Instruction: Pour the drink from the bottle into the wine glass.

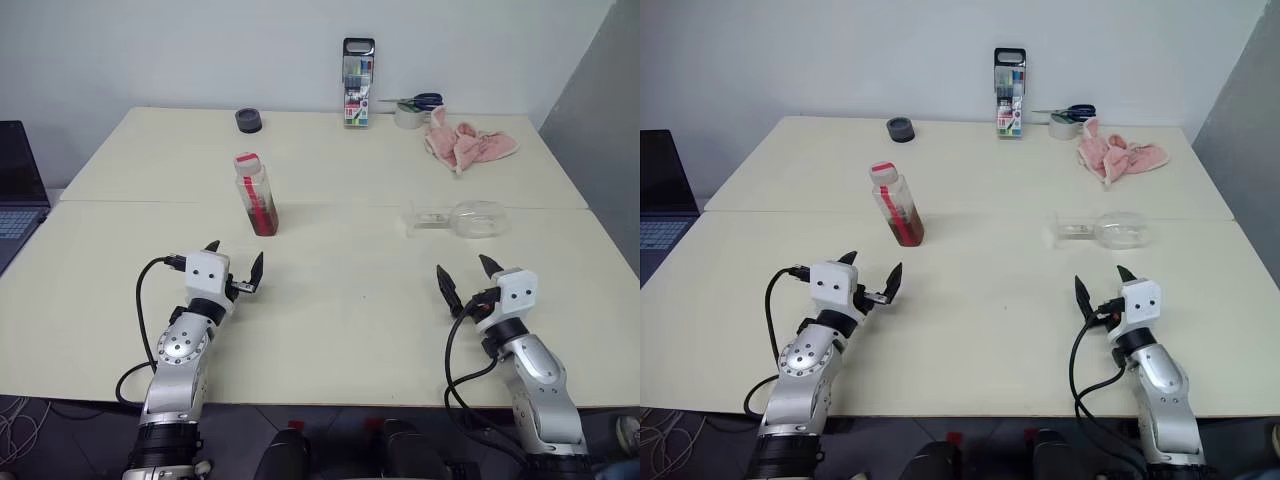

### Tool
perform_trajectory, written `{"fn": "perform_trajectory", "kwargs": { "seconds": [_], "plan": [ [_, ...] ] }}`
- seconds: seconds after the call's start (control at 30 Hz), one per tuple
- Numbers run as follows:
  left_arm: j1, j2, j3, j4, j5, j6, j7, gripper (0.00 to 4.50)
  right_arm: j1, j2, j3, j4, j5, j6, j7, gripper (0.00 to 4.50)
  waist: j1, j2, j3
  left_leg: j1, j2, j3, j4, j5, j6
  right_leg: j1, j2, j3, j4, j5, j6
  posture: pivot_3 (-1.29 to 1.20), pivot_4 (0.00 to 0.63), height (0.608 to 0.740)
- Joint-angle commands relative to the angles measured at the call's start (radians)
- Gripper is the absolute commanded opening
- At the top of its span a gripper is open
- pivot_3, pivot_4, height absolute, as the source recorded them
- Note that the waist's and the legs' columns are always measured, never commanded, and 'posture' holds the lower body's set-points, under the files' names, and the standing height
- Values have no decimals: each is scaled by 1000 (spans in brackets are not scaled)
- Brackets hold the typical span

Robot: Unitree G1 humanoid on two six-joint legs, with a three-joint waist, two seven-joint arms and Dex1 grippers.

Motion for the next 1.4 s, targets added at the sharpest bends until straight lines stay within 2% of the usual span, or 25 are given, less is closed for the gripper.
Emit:
{"fn": "perform_trajectory", "kwargs": {
  "seconds": [0.03, 0.37, 0.63, 0.77, 1.23, 1.4],
  "plan": [
    [-10, 1, 6, -21, -17, 13, -3, 4494, 6, -8, 5, -44, -1, -18, 4, 4500, 0, 0, 0, 0, 0, 0, 0, 0, 0, 0, 0, 0, 0, 0, 0, 0, 150, 740],
    [-43, 9, 15, -67, -93, 107, -52, 4494, 4, -56, 55, -98, 9, 4, 74, 4500, 0, 0, 0, 0, 0, 0, 0, 0, 0, 0, 0, 0, 0, 0, 0, 0, 150, 740],
    [-158, 1, -20, -51, -58, 220, -13, 4494, -49, -196, 102, -312, 226, 284, 253, 4500, 1, 0, 0, 0, 0, 0, 0, 0, 0, 0, 0, 0, 0, 0, 0, 0, 150, 740],
    [-223, -6, -22, -28, -53, 245, 10, 4494, -86, -251, 102, -363, 284, 376, 283, 4500, 1, -1, 1, 0, 0, -1, 0, 0, 0, 0, 0, -1, 0, 0, 0, 0, 150, 740],
    [-461, -10, -8, 239, -27, 168, 59, 4494, -197, -275, 105, -341, 317, 423, 315, 4500, 1, -4, 3, -1, 0, 0, 0, 0, 0, 0, 0, -1, -1, 0, 0, 0, 150, 740],
    [-541, -6, -8, 321, -26, 156, 56, 4494, -263, -308, 112, -384, 415, 505, 382, 4500, 0, -6, 4, -1, 0, 0, 0, 0, 0, 0, 0, -1, -1, 0, 1, 0, 150, 740]
  ]
}}
